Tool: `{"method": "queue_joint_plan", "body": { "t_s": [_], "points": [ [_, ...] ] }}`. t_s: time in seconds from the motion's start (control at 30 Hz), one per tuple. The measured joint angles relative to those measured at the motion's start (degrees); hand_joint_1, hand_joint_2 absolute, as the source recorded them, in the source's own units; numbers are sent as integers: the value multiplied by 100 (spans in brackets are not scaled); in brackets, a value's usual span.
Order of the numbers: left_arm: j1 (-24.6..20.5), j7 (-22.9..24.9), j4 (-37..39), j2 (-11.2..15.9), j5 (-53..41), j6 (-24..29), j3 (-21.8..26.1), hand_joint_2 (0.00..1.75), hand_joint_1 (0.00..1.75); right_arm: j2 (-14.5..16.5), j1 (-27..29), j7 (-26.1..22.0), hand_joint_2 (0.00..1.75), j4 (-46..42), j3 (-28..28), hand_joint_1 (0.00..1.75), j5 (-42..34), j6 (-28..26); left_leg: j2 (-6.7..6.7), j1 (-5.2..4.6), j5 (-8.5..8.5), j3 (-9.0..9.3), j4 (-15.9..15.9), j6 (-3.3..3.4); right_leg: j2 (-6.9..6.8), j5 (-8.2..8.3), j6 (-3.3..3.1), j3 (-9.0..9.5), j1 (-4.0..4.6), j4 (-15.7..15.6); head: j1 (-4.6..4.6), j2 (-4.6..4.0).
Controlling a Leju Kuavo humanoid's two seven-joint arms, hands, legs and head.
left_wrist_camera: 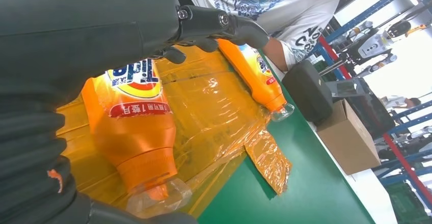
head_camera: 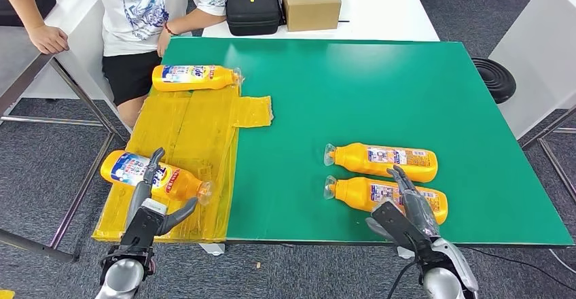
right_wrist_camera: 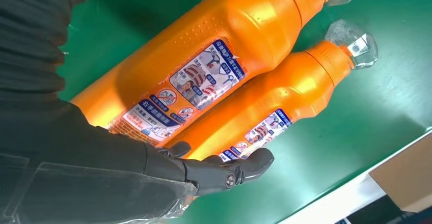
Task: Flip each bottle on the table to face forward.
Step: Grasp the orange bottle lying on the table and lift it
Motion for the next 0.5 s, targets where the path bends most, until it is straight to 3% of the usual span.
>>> {"method": "queue_joint_plan", "body": {
  "t_s": [0.2,0.5],
  "points": [
    [-6,-3,44,-11,9,-2,3,175,0,-65,-74,149,175,5,-6,0,37,135,0,-1,0,0,0,0,0,0,0,0,-1,0,-1,0],
    [-25,-3,158,-29,93,-5,2,175,0,-476,-384,395,175,286,-131,0,-260,578,0,-2,0,0,1,0,0,1,2,0,-2,-1,-1,0]
  ]
}}
